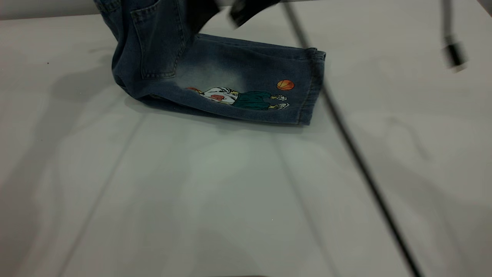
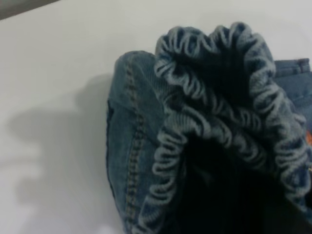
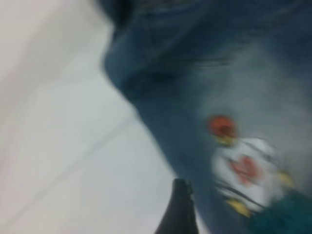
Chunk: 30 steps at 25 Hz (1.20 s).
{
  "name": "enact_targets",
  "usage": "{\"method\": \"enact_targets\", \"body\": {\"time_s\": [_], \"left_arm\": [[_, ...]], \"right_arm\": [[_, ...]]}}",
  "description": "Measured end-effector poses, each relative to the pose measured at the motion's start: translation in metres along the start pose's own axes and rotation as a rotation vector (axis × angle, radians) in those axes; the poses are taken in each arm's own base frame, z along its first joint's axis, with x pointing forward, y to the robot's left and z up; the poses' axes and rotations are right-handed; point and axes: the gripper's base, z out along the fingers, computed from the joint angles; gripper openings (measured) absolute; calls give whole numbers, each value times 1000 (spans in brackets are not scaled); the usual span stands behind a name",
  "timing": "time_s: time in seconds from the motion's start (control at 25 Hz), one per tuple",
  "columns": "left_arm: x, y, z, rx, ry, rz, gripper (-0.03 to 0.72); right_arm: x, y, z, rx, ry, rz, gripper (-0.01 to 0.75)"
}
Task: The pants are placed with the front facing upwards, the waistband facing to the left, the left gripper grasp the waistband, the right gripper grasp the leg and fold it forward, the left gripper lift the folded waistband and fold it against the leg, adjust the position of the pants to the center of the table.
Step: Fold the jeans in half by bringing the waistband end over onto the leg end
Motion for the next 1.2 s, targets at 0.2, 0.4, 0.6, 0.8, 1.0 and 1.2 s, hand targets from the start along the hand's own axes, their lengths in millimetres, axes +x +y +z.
{"method": "enact_targets", "body": {"time_s": [0.2, 0.4, 0.6, 0.8, 1.0, 1.2], "left_arm": [[1, -24, 9, 39, 29, 50, 70], [1, -63, 21, 93, 47, 144, 70], [5, -102, 36, 139, 66, 212, 70], [21, -127, 78, 172, 118, 243, 70], [42, -152, 120, 193, 157, 273, 83], [55, -173, 140, 216, 160, 360, 181]], "right_arm": [[-7, -52, -39, 49, -8, 93, 549], [-16, -81, -79, 96, -74, 141, 549], [-25, -96, -126, 138, -162, 173, 549], [-31, -93, -164, 154, -216, 169, 549], [-34, -82, -185, 147, -239, 149, 549], [-33, -76, -193, 130, -223, 142, 549]]}}
